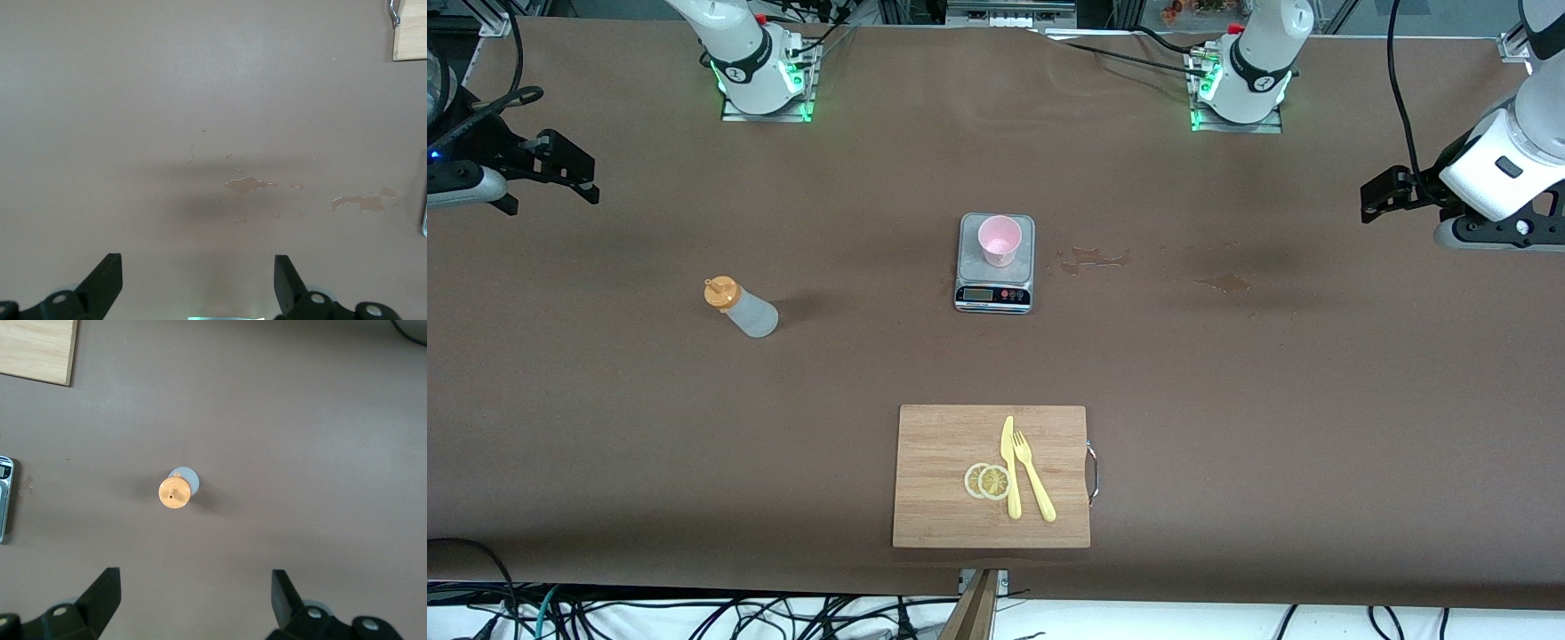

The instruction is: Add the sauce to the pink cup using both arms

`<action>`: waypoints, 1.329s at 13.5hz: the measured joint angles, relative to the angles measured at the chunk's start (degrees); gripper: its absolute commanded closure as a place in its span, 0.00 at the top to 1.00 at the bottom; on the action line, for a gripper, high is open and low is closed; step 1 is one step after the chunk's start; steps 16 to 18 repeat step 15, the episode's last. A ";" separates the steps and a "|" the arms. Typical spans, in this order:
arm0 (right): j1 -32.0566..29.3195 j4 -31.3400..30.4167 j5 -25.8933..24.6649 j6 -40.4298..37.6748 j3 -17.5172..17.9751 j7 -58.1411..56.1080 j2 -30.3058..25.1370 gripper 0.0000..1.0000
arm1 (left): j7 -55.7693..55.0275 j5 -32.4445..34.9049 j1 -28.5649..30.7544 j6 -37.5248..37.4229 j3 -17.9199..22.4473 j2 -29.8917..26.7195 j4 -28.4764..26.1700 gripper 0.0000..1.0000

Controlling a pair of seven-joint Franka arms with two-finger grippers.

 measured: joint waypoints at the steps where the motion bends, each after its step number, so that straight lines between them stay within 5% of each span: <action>1: 0.00 0.02 0.00 0.00 0.00 0.00 0.00 1.00 | 0.00 0.00 0.00 0.00 0.00 0.00 0.00 1.00; 18: 0.14 2.32 -0.03 -3.85 0.01 -0.06 0.14 1.00 | 0.00 0.00 0.08 0.06 0.47 0.11 0.03 1.00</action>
